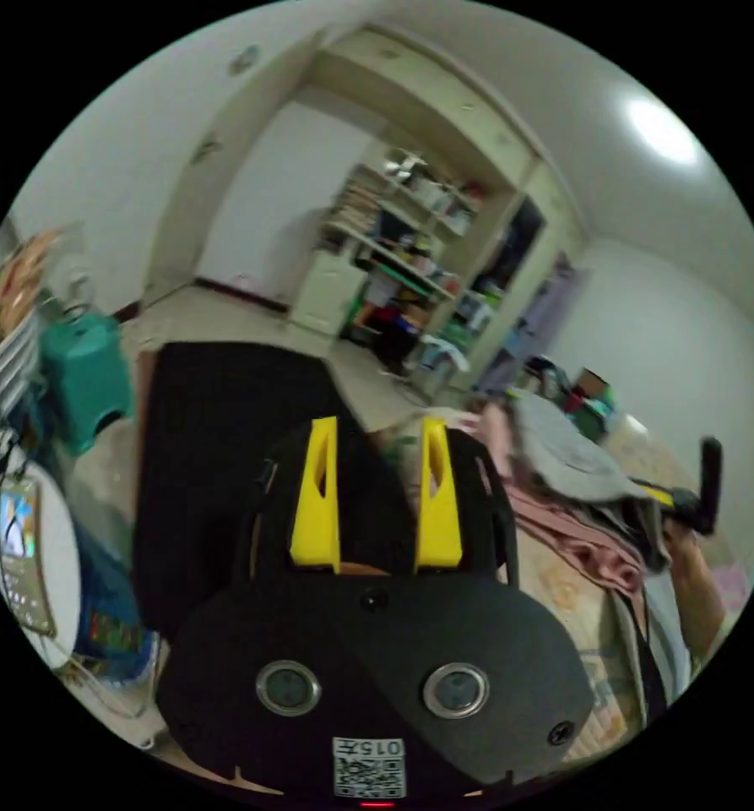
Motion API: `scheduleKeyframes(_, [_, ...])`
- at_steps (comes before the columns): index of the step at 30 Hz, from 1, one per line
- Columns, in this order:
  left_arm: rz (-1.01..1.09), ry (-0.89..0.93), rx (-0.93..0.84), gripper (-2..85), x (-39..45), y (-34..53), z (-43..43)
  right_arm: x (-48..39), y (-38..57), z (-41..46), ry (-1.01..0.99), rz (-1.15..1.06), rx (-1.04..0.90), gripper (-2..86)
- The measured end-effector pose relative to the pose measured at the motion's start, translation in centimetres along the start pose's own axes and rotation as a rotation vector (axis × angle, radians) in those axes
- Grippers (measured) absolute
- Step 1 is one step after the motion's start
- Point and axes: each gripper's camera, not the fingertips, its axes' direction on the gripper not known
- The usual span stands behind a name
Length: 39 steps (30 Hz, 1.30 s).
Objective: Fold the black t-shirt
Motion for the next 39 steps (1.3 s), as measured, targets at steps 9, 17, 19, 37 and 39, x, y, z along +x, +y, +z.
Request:
scheduleKeyframes(9, [-0.181,-0.193,-0.265,16.9,-8.8,-2.3,7.5,3.5,1.8,-0.5,0.031,-0.017,-0.017,-1.0])
scheduleKeyframes(17, [-0.143,-0.126,-0.132,3.2,-4.5,-6.4,1.7,6.3,4.5,-3.4,0.086,0.002,-0.021,-1.0])
scheduleKeyframes(19, [-0.175,0.050,-0.041,2.3,-3.3,-8.3,-1.3,7.4,5.3,-4.9,0.078,0.044,-0.010,-1.0])
scheduleKeyframes(37, [0.698,1.271,0.102,1.4,30.3,-14.9,-24.0,12.4,54.9,-51.5,0.000,0.560,0.604,-0.5])
scheduleKeyframes(39, [0.752,1.364,-0.078,1.4,35.2,-12.7,-22.4,14.2,59.2,-52.4,0.005,0.639,0.670,-0.2])
